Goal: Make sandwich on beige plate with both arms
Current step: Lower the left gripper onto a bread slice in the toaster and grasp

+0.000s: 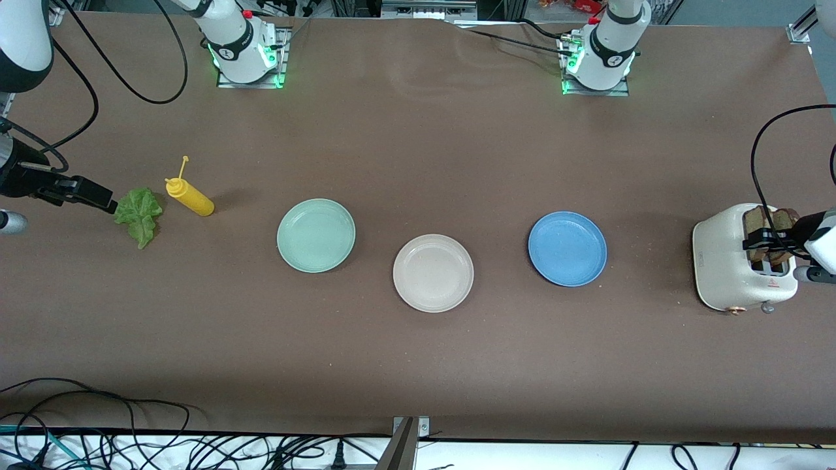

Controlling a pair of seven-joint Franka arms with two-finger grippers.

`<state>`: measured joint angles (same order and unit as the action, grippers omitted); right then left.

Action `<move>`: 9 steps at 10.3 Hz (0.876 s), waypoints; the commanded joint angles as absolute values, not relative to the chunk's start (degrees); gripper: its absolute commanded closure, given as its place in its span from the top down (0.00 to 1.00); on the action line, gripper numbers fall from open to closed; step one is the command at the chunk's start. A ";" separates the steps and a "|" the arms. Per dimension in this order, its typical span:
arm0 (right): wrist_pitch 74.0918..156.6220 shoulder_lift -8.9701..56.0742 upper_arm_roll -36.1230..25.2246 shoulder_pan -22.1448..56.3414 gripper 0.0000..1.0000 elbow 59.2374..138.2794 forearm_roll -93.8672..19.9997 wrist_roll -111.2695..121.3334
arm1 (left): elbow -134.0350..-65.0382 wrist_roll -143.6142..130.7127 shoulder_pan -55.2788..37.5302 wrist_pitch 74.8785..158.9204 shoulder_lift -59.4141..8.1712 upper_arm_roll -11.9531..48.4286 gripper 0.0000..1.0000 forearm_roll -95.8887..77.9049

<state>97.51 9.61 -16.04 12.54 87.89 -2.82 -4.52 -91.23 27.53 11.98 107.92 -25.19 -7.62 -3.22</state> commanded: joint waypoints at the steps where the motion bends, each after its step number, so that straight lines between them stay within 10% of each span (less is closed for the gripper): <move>1: 96.86 9.49 -15.91 12.04 1.00 87.63 -3.69 -3.60 | -93.34 31.72 12.39 108.46 -23.64 -7.21 0.00 -2.20; 9: 96.86 9.49 -15.91 12.13 1.00 87.54 -3.60 -3.52 | -85.53 40.25 12.30 105.75 -24.70 -6.94 0.00 1.05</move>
<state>97.51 9.61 -16.04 12.53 87.89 -2.82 -4.39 -88.21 39.49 12.65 108.16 -25.10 -7.15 -0.81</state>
